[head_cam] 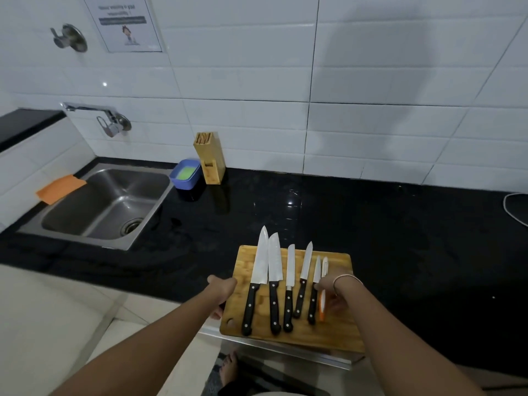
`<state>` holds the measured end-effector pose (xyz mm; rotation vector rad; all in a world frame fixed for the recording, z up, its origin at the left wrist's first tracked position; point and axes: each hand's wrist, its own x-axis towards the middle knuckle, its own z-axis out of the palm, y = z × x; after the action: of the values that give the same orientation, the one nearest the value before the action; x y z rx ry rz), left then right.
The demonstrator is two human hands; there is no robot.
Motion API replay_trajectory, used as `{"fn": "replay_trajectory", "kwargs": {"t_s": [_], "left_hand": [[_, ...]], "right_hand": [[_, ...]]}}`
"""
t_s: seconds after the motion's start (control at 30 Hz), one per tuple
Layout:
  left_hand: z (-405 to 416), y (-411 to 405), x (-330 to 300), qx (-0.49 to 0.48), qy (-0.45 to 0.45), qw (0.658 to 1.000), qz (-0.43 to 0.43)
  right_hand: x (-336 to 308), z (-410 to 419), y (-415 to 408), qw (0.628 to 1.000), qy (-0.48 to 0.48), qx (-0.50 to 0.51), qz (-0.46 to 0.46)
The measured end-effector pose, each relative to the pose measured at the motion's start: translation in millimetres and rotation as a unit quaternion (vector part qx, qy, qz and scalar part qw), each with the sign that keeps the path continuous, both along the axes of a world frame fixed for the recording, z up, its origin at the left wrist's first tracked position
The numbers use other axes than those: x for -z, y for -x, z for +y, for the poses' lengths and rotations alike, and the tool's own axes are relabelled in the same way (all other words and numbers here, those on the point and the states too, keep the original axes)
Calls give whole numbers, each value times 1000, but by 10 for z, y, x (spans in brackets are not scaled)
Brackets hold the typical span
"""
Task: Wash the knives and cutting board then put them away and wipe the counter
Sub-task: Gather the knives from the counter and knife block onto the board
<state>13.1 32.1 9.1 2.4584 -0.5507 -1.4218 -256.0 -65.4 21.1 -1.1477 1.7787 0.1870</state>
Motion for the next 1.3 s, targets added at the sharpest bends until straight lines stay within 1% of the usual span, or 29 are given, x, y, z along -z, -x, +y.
{"fn": "replay_trajectory", "kwargs": {"t_s": [0.17, 0.27, 0.37, 0.43, 0.47, 0.53, 0.6, 0.7, 0.8, 0.87, 1.0, 1.07, 1.23, 1.3], "left_hand": [[18, 10, -73, 7, 15, 1000, 16], [-47, 98, -186, -6, 47, 997, 56], [-110, 158, -267, -18, 63, 995, 72], [-135, 182, -199, -54, 69, 990, 113], [-144, 196, -125, -81, 76, 987, 120], [-167, 251, 28, -127, 100, 982, 99], [-157, 311, 127, -146, 119, 981, 46], [-137, 347, 191, -117, 137, 983, -28], [-128, 320, 234, -88, 146, 984, -52], [-114, 237, 281, -82, 138, 985, -62], [-101, -147, 287, -90, 131, 985, -71], [-97, -433, 223, -101, 134, 982, -82], [-126, -1430, 73, -136, 165, 972, -100], [-193, -1942, 42, -129, 177, 969, -113]], "right_hand": [[-55, -25, 84, 998, -34, 38, -20], [-41, -49, 132, 997, -44, 54, -40], [-33, -52, 164, 996, -47, 64, -48], [-60, -26, 174, 995, -51, 68, -50], [-74, -11, 177, 995, -51, 68, -53], [-81, 5, 179, 995, -47, 66, -52], [-87, 17, 175, 997, -33, 58, -44], [-57, 10, 153, 998, 2, 53, -39], [4, 20, 114, 998, 43, 43, -15], [23, 22, 52, 998, 53, 40, -13], [-91, 2, -265, 999, 46, 3, -11], [-153, -50, -526, 998, 61, -25, -19], [-249, -247, -1473, 988, 107, -92, -64], [-239, -354, -1966, 985, 116, -109, -72]]}}
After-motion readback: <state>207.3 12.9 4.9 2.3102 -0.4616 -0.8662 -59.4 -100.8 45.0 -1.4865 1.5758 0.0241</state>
